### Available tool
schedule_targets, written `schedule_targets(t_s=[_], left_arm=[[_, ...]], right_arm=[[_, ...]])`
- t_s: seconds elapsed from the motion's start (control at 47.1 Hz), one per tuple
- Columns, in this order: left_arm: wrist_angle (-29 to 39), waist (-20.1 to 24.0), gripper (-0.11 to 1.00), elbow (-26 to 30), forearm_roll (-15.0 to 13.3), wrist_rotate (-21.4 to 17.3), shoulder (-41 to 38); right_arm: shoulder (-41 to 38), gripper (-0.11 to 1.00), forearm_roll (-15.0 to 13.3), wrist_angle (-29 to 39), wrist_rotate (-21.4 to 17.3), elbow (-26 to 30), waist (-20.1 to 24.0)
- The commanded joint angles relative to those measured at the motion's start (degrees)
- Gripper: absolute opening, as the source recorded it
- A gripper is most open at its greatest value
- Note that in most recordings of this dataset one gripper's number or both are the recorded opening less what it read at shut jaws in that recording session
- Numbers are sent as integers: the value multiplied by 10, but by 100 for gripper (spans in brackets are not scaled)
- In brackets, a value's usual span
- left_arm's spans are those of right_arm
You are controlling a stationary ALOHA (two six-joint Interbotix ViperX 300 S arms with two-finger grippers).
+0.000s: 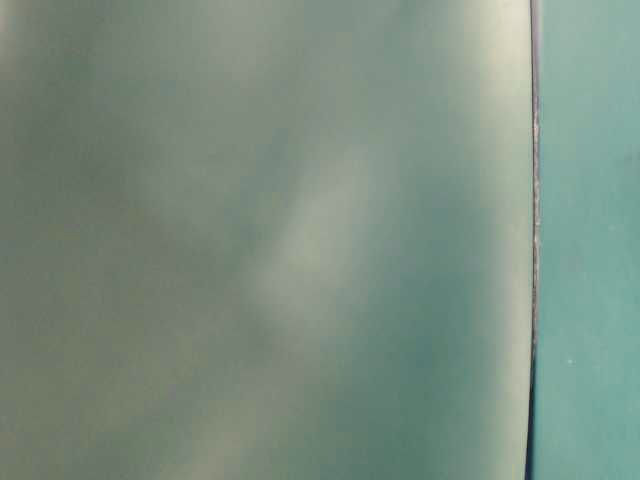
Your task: Move the cup forward with left arm.
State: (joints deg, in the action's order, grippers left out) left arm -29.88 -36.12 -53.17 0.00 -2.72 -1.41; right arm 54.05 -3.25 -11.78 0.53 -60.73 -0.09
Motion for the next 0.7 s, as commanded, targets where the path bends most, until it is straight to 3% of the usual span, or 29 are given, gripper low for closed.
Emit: schedule_targets(t_s=[0.0, 0.68], left_arm=[[-2, -2, 69, 9, -1, 1, 6], [-2, -3, 69, 9, -1, 0, 6]], right_arm=[[-3, -1, -1, -2, -1, 18, 0], [-3, -1, 0, 5, 0, 19, 0]])
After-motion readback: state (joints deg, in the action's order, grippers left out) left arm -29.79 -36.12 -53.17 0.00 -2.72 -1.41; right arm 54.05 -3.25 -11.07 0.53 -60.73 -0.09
